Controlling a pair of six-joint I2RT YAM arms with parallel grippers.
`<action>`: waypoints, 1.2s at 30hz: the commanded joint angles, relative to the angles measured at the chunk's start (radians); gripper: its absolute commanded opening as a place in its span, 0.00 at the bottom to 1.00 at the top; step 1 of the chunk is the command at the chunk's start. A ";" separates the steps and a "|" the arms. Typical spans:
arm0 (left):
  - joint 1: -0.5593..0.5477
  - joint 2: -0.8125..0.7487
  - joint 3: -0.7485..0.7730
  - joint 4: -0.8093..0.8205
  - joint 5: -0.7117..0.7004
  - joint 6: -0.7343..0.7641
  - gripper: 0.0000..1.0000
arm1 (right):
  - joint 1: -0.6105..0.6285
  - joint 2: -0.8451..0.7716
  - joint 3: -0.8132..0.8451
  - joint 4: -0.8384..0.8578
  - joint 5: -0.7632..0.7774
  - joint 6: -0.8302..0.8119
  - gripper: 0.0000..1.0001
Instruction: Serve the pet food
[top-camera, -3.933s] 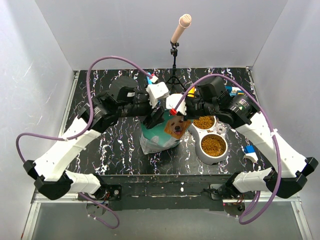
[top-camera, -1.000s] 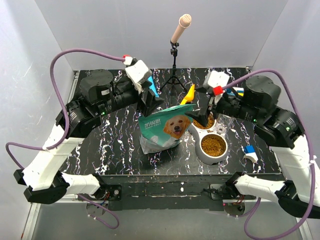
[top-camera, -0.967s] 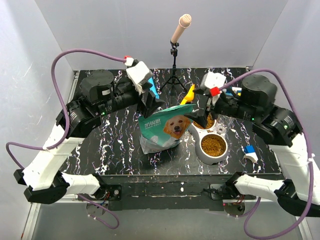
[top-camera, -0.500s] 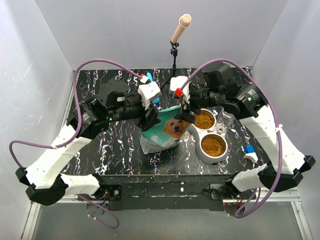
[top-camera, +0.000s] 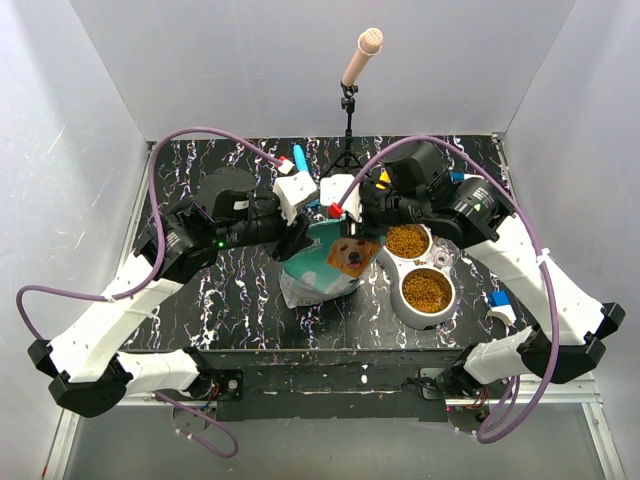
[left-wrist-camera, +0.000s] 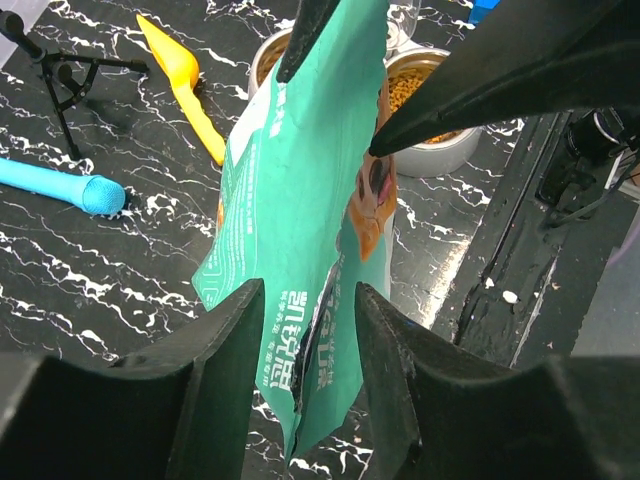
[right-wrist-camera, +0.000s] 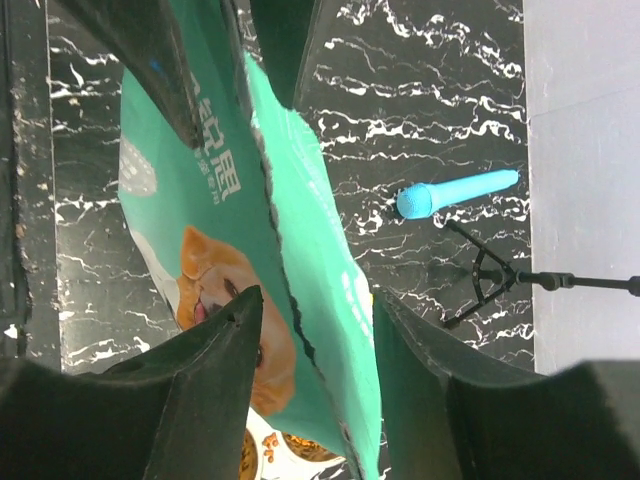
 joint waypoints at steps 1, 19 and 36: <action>-0.010 -0.029 -0.027 0.073 0.012 0.001 0.40 | 0.032 -0.036 -0.106 0.101 0.093 -0.066 0.56; -0.010 -0.053 -0.073 0.089 0.006 -0.034 0.36 | 0.072 0.000 -0.089 0.067 0.156 -0.146 0.01; -0.010 -0.055 -0.083 0.076 0.023 -0.033 0.25 | 0.023 -0.221 -0.397 0.294 0.361 -0.085 0.47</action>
